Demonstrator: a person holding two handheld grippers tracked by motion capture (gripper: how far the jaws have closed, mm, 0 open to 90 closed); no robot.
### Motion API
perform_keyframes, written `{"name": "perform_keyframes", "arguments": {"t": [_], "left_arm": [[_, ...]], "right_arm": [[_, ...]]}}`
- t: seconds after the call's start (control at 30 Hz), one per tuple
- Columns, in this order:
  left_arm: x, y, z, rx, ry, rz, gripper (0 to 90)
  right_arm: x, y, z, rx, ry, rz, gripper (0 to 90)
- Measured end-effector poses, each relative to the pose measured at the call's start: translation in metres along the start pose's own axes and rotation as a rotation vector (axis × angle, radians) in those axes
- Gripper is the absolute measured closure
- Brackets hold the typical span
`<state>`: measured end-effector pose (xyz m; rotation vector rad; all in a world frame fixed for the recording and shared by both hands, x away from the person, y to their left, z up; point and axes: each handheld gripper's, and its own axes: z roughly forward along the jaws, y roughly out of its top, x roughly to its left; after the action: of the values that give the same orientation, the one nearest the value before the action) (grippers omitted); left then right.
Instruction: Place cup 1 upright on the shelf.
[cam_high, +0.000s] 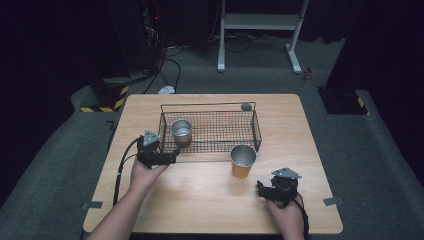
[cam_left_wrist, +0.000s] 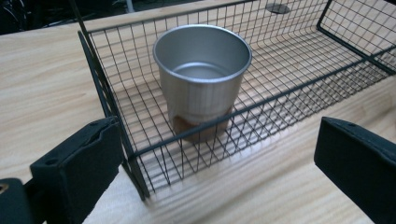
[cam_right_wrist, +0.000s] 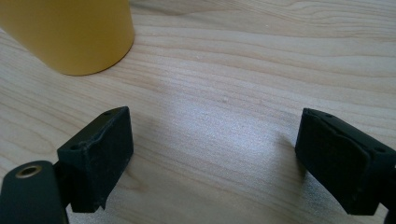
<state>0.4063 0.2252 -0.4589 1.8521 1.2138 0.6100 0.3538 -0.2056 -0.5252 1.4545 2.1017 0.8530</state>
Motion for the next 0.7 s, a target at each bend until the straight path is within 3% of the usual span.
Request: {"name": "perform_keyframes", "arguments": {"t": [0.7], "left_arm": [[-0.006, -0.052, -0.033, 0.012, -0.058, 0.007, 2.1]], "right_arm": [[0.000, 0.000, 0.000, 0.000, 0.000, -0.003, 11.2]]}}
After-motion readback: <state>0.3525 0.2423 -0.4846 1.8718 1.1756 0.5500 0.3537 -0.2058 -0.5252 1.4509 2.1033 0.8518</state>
